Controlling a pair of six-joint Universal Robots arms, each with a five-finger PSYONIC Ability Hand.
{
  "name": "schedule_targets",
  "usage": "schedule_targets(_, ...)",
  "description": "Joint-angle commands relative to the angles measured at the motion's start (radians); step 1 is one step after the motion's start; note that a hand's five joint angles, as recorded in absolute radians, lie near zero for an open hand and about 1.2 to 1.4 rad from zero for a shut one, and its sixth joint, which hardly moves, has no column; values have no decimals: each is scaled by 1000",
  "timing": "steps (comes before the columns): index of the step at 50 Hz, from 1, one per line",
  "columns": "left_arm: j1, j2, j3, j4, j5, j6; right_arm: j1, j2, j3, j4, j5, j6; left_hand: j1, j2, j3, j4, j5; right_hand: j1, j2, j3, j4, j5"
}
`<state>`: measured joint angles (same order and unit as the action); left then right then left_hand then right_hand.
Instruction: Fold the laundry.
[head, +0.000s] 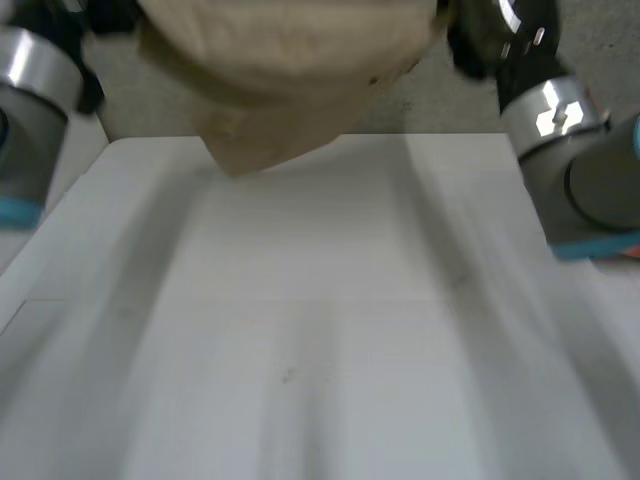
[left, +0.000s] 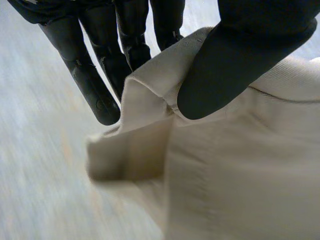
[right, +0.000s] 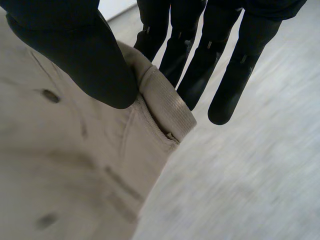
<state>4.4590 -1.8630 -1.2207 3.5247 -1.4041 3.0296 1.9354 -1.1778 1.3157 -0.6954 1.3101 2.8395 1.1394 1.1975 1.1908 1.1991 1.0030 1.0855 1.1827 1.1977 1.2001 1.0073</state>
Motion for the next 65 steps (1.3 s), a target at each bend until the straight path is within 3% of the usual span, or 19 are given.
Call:
schedule_targets(1,-9,-37,-329,-118,91,102,3,29,186,374,-25,-171,257,199,205,197,219,311,214,199,196,214)
schedule_targets(9,0,-107,-556,-44,68,382,7,107,323,544,-34,-362,190,132,139,130,152,311,214,199,196,214)
schedule_targets(10,-1,-104,-563,-46,66,396,0,106,327,551,-31,-367,158,100,106,98,120,168,71,56,53,72)
schedule_targets(13,-9,-68,-586,-64,60,430,-4,92,324,573,-28,-365,-65,-123,-116,-125,-103,-308,-405,-420,-422,-404)
schedule_targets(14,-17,-39,-594,-85,59,434,-12,74,320,600,-28,-362,-284,-342,-335,-343,-322,-504,-601,-616,-618,-600)
schedule_targets(17,-35,37,-603,-133,50,440,-24,12,300,655,-29,-339,-684,-742,-735,-743,-722,-634,-732,-747,-749,-731)
schedule_targets(23,-67,168,-600,-257,-7,440,-53,-84,226,821,-34,-260,-820,-878,-872,-880,-858,-647,-744,-759,-761,-743)
schedule_targets(28,-89,222,-599,-342,-55,434,-56,-88,149,927,-34,-226,-803,-861,-854,-862,-841,-641,-738,-753,-755,-737)
schedule_targets(33,-139,234,-606,-446,-113,405,-40,-23,62,1019,-28,-236,-586,-644,-638,-646,-624,-603,-700,-715,-717,-699)
schedule_targets(42,-138,144,-597,-449,-237,295,10,93,22,979,-43,-305,-562,-620,-613,-622,-600,-515,-612,-627,-629,-611)
schedule_targets(55,-109,-34,-539,-354,-141,227,42,225,51,795,-40,-380,-486,-544,-537,-545,-524,-488,-585,-600,-603,-585)
schedule_targets(61,-107,-96,-496,-342,-150,235,42,265,50,764,-29,-396,-380,-438,-432,-440,-418,-479,-577,-592,-594,-576)
schedule_targets(63,-109,-116,-482,-336,-157,242,40,276,50,758,-23,-400,-324,-382,-376,-384,-362,-401,-498,-513,-515,-497)
schedule_targets(65,-110,-127,-474,-329,-162,249,37,276,51,752,-20,-397,-213,-271,-265,-273,-251,-88,-185,-200,-203,-184)
